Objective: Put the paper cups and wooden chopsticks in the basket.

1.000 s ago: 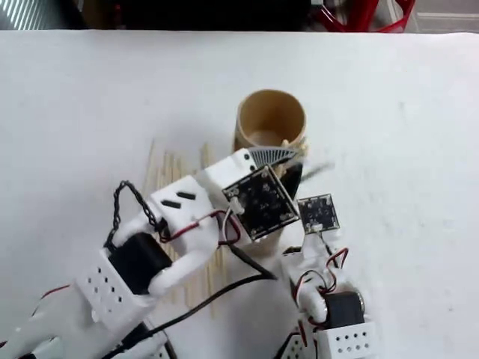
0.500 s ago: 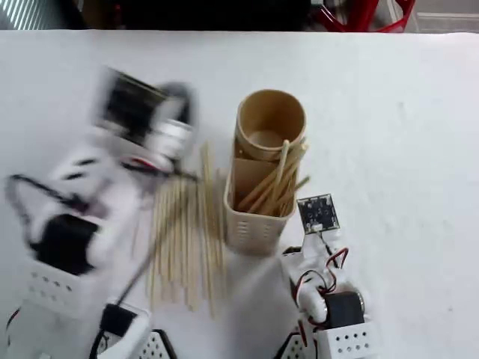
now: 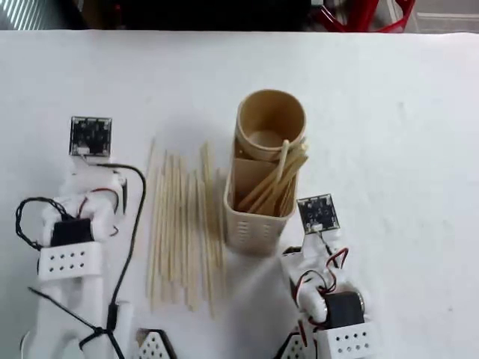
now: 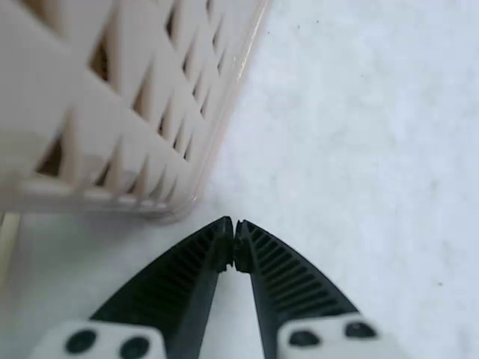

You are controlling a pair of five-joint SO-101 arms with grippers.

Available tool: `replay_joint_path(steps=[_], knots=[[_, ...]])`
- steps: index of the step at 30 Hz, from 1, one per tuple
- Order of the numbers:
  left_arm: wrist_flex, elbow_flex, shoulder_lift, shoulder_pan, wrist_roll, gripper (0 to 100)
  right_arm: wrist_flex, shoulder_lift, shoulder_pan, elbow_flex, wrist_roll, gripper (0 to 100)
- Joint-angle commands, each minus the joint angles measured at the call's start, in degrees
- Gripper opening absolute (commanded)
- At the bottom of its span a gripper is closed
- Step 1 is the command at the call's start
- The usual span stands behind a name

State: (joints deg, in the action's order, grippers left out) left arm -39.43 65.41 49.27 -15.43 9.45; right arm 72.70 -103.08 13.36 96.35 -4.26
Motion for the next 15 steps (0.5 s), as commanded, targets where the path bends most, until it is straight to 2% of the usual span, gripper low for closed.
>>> replay_joint_path(steps=[1, 7, 11, 15], knots=[[-0.1, 0.2, 0.8, 0.0, 0.5, 6, 0.2, -0.4, 0.0, 0.5, -0.1, 1.9], [-5.7, -6.2, -3.3, 2.5, 3.1, 6, 0.2, -0.4, -0.2, 0.5, -0.1, 1.9], [-13.9, -19.9, -18.0, 2.8, 2.5, 6, 0.2, -0.4, -0.2, 0.5, -0.1, 1.9], [-16.5, -30.9, -33.5, 3.8, 4.4, 8, 0.2, -0.4, -0.2, 0.5, -0.1, 1.9]])
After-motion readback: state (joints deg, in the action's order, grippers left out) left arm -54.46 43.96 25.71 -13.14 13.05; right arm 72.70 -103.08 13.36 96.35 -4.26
